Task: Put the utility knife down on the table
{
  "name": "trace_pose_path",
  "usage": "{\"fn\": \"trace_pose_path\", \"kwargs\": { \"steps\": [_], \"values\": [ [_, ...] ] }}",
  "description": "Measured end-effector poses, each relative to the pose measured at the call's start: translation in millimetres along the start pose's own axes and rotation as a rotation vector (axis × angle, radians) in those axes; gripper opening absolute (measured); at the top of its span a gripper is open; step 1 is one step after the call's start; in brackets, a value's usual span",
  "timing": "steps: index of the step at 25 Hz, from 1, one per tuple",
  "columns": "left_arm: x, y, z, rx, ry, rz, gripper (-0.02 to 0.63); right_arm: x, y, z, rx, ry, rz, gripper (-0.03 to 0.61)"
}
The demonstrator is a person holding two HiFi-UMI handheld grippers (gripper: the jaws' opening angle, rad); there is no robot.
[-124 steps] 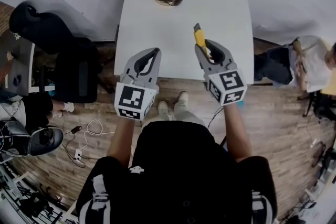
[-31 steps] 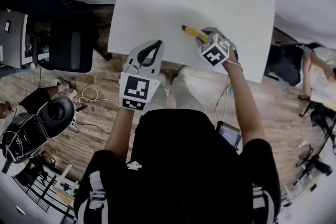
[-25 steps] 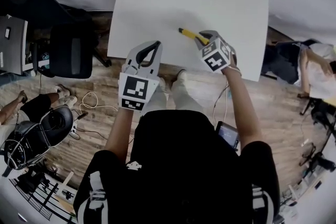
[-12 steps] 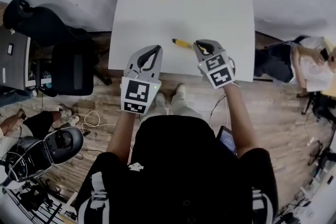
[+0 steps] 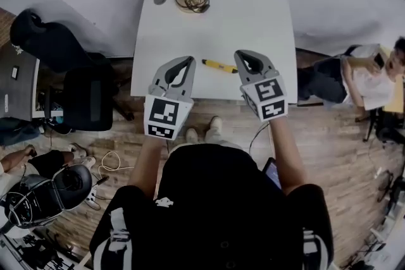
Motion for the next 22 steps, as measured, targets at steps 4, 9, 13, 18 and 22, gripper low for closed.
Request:
{"fn": "trace_pose_path", "kwargs": {
  "steps": [4,9,13,18,22],
  "values": [
    [-4,-15,-3,0.035,-0.013,0.022,0.020,-1,-20,-20,0.103,0.025,0.013,0.034],
    [-11,-32,-7,0.074,-0.032,0.045,0.019,-3,-40,-39,0.201,0.040,0.039,0.034],
    [-16,-47,-13,0.104,-0.048,0.065,0.018,-5,-53,-51,0.260,0.039,0.051,0.034],
    [-22,-59,-21,0.135,-0.066,0.077,0.019,-8,-64,-62,0.324,0.041,0.053,0.034],
    [-22,-65,-23,0.151,-0.072,0.078,0.020,-9,-70,-66,0.352,0.040,0.058,0.034]
  ]
}}
Point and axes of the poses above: the fingertips, and each gripper's own axes: z forward along the fingers, x to its right, y out of its underside, the point moved 8 cm from there along -z, backward along the fingers, and after that the axes turned 12 degrees about z, right-handed, at the moved point
